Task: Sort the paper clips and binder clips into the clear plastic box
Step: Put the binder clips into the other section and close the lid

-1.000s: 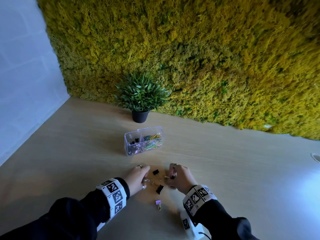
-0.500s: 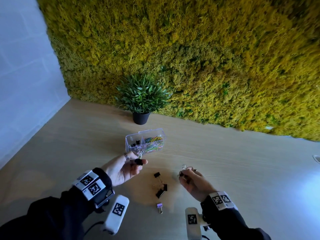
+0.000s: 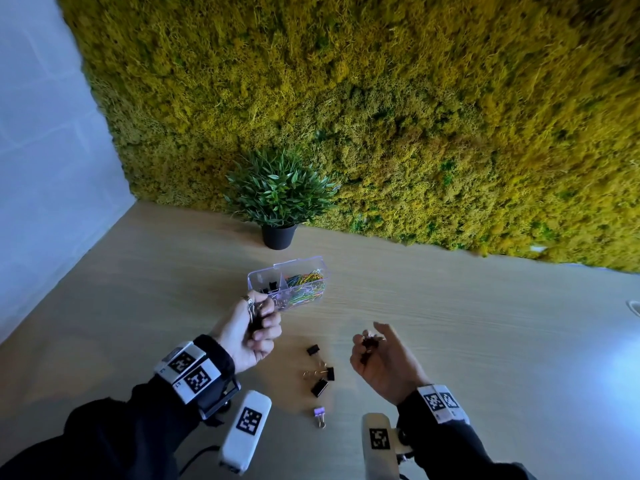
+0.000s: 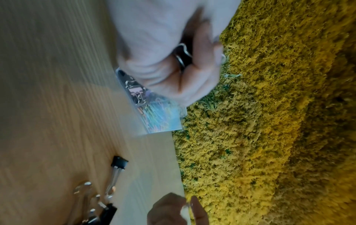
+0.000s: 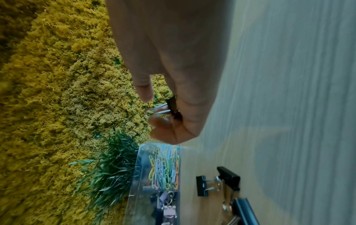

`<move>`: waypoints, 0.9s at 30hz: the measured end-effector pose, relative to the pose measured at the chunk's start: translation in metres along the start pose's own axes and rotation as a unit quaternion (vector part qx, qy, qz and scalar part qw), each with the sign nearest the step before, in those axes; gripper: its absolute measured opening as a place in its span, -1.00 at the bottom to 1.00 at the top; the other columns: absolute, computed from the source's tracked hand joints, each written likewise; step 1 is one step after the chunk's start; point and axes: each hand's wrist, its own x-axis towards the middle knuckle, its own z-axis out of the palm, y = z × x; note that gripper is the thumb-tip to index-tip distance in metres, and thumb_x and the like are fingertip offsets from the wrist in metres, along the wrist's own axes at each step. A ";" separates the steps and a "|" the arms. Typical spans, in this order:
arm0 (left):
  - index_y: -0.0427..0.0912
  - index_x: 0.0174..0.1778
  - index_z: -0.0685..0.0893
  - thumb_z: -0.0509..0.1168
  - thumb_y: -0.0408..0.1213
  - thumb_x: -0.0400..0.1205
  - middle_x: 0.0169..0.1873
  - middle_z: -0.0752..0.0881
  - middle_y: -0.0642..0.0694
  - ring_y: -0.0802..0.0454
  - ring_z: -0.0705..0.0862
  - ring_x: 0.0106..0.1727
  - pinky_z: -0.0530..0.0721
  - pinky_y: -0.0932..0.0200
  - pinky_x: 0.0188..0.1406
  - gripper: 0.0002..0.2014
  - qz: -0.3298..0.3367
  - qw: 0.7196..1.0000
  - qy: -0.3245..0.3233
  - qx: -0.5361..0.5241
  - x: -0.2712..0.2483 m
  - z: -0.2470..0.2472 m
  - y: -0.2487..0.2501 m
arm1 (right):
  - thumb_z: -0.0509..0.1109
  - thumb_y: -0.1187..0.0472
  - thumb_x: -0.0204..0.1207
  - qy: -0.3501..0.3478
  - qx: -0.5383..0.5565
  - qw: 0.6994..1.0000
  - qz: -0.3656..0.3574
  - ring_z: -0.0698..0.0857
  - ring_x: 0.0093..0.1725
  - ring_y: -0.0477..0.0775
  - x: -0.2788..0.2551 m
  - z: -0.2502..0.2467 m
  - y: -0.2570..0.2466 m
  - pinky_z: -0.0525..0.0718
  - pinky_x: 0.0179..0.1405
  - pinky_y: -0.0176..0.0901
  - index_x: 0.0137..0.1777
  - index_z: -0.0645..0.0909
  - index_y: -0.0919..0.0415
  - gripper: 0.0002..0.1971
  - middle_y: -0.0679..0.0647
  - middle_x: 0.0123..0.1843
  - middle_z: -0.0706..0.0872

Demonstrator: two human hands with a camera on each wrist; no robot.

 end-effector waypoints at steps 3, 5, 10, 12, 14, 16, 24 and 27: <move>-0.15 -0.49 0.39 0.29 -0.34 0.30 -0.69 0.38 0.02 0.18 0.35 -0.78 0.24 0.45 -0.91 -0.83 0.028 0.994 0.002 -0.102 -0.002 0.002 0.014 | 0.29 0.04 0.35 0.004 -0.024 1.000 0.006 0.37 -0.66 -0.05 0.003 0.000 -0.001 0.42 -0.71 -0.31 -0.54 0.42 0.17 -0.69 0.04 -0.58 0.43; -0.21 -0.41 0.47 0.15 -0.36 0.34 -0.67 0.51 -0.04 0.14 0.49 -0.74 0.44 0.40 -0.86 -0.97 0.043 0.988 0.031 -0.146 0.000 0.006 0.026 | 0.29 0.07 0.37 0.013 -0.022 1.000 0.010 0.33 -0.70 -0.06 0.002 0.005 -0.001 0.35 -0.79 -0.32 -0.56 0.37 0.16 -0.67 0.02 -0.64 0.37; -0.57 -0.11 0.56 -0.07 -0.41 0.70 -0.22 0.72 -0.49 -0.36 0.77 -0.22 0.78 -0.04 -0.20 -0.65 0.081 0.964 0.065 -0.244 0.004 0.015 0.037 | 0.24 0.24 0.45 0.006 0.015 0.999 0.028 0.39 -0.72 -0.10 -0.005 0.021 -0.001 0.33 -0.86 -0.36 -0.45 0.41 0.23 -0.76 0.02 -0.67 0.34; -0.63 0.19 0.45 -0.09 -0.30 0.74 0.24 0.54 -0.55 -0.42 0.56 0.30 0.54 -0.11 0.34 -0.59 0.080 0.960 0.056 -0.262 0.003 0.014 0.038 | 0.14 0.24 0.61 0.004 0.015 0.999 0.034 0.47 -0.68 -0.11 -0.006 0.026 -0.002 0.36 -0.84 -0.39 -0.32 0.47 0.26 -0.73 0.03 -0.63 0.42; -0.62 0.44 0.21 -0.04 -0.16 0.73 0.48 0.28 -0.55 -0.38 0.26 0.55 0.24 -0.16 0.56 -0.44 0.081 0.964 0.048 -0.251 0.002 0.010 0.040 | 0.10 0.25 0.65 0.005 0.011 0.999 0.035 0.53 -0.64 -0.09 -0.005 0.029 -0.004 0.40 -0.81 -0.39 -0.22 0.52 0.27 -0.74 0.06 -0.57 0.49; -0.61 0.51 0.02 0.00 -0.01 0.70 0.52 0.13 -0.58 -0.37 0.13 0.60 0.15 -0.15 0.60 -0.27 0.079 0.971 0.034 -0.222 -0.001 0.004 0.044 | 0.11 0.28 0.65 0.008 0.010 1.000 0.028 0.59 -0.61 -0.04 -0.005 0.032 -0.006 0.47 -0.77 -0.37 -0.18 0.55 0.29 -0.76 0.10 -0.54 0.56; -0.33 0.45 0.38 0.07 -0.27 0.70 0.43 0.48 -0.30 -0.20 0.55 0.33 0.74 0.03 -0.03 -0.60 0.164 0.969 0.142 0.121 -0.014 -0.002 0.052 | 0.09 0.34 0.63 0.011 0.042 0.999 0.006 0.79 -0.40 0.27 -0.005 0.042 -0.001 0.78 -0.35 0.02 -0.15 0.57 0.48 -0.73 0.35 -0.37 0.74; -0.19 0.39 0.45 0.21 -0.43 0.63 0.41 0.52 -0.18 -0.11 0.57 0.27 0.64 0.14 -0.11 -0.61 0.235 0.889 0.207 0.334 -0.005 -0.007 0.049 | 0.26 0.44 0.47 -0.002 0.047 0.999 0.021 0.78 -0.29 0.32 -0.006 0.047 0.003 0.80 -0.35 0.10 -0.16 0.54 0.46 -0.94 0.35 -0.30 0.70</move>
